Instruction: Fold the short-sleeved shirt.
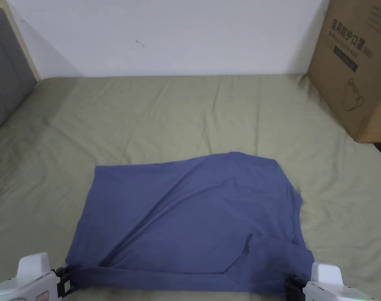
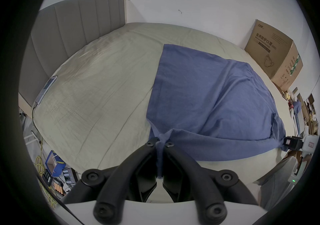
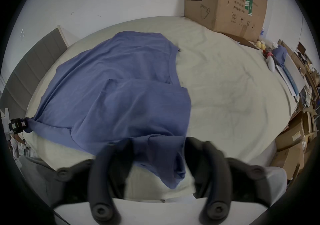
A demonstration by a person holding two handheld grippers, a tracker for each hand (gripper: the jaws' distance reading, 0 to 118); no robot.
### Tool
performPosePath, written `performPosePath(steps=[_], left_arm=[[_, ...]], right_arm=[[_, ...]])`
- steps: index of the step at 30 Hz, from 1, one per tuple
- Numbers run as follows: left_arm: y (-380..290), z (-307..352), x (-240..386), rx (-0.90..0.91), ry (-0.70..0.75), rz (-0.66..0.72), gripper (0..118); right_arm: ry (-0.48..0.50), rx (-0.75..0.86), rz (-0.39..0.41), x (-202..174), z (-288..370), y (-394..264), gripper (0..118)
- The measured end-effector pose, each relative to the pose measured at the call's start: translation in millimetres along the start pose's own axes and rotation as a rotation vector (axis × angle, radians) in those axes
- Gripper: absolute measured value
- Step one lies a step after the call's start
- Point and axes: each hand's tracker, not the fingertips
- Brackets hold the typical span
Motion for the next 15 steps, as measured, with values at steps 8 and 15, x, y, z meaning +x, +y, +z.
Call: performPosePath(steps=[8,15], left_arm=[[10,6,1,0.033,-0.006,0.009,1],[64,4,6,0.12,-0.019,0.022,1]], right_arm=[[0.043,0.108,0.04,-5,36,28,5],[0.053,0.28,0.053,-4,28,81,5]])
